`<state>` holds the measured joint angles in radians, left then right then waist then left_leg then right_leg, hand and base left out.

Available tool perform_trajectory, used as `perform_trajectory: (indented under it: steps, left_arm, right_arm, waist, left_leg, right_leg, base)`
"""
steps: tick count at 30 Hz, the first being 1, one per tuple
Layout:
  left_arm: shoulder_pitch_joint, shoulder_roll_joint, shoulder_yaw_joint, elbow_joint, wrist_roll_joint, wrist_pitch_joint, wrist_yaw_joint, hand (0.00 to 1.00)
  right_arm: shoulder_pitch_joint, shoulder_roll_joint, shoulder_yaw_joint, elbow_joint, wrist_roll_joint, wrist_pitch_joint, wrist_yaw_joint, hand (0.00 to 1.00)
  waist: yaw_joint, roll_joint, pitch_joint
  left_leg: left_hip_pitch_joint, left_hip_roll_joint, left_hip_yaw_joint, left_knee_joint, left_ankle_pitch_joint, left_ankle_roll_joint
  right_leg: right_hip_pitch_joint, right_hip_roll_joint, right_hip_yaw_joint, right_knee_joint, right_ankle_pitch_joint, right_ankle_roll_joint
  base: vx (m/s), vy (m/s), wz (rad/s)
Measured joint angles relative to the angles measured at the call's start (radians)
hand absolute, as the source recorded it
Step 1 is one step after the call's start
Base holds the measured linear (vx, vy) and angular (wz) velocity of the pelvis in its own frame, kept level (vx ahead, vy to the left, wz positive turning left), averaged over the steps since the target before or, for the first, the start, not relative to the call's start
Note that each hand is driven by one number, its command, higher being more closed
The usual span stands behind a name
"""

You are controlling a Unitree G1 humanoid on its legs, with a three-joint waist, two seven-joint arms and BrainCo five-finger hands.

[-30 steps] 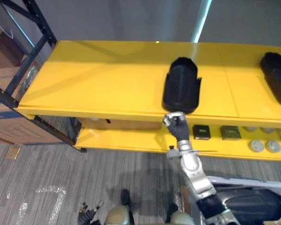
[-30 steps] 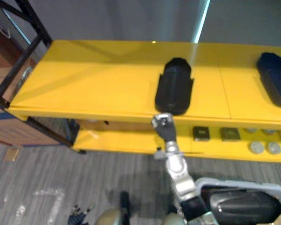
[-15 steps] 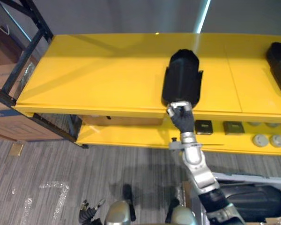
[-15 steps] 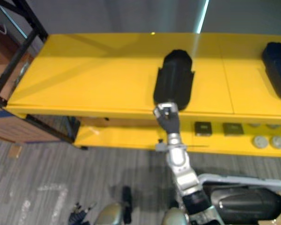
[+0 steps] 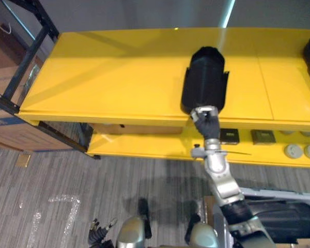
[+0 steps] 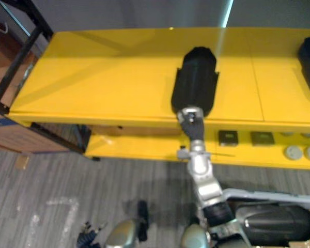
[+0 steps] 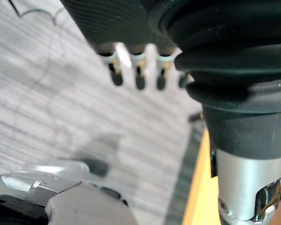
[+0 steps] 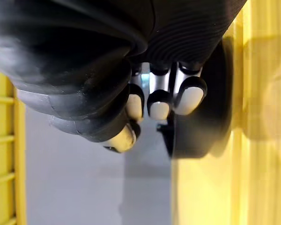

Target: Walk over and take plastic housings, then place them on the shelf

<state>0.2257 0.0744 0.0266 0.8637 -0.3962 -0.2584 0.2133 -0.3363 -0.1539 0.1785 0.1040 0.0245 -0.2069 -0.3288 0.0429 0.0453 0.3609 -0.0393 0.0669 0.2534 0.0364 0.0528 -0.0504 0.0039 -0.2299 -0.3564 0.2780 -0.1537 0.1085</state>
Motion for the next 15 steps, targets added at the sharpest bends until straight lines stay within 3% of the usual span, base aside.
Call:
perform_trajectory:
  steps: [6, 11, 15]
  left_arm:
    - [0.0, -0.002, -0.003, -0.01, 0.0, 0.0, 0.0, 0.0]
    - [0.0, -0.002, -0.003, -0.013, 0.0, 0.0, 0.0, 0.0]
    - [-0.004, -0.003, -0.009, -0.028, 0.0, 0.001, 0.0, 0.0]
  right_arm:
    - [-0.019, 0.002, 0.0, 0.03, -0.01, 0.017, -0.002, 1.0]
    - [-0.049, 0.001, -0.003, 0.074, -0.039, 0.02, -0.045, 1.0]
    - [-0.109, -0.006, -0.04, 0.102, -0.043, 0.022, -0.07, 1.0]
  waist:
    - [-0.001, 0.006, 0.016]
    - [0.0, 0.009, 0.019]
    - [-0.002, 0.019, 0.058]
  left_leg:
    - [0.002, -0.009, -0.007, 0.002, 0.0, 0.001]
    - [0.002, -0.012, -0.011, 0.002, 0.0, 0.001]
    - [-0.001, -0.021, -0.028, 0.006, 0.001, 0.003]
  right_leg:
    - [-0.003, -0.015, -0.003, 0.028, -0.016, 0.003]
    - [-0.003, -0.018, -0.006, 0.032, -0.018, 0.004]
    - [-0.005, -0.033, -0.02, 0.054, -0.034, 0.008]
  base:
    - [0.0, 0.002, 0.04]
    - [0.0, 0.0, 0.01]
    - [-0.02, 0.006, 0.12]
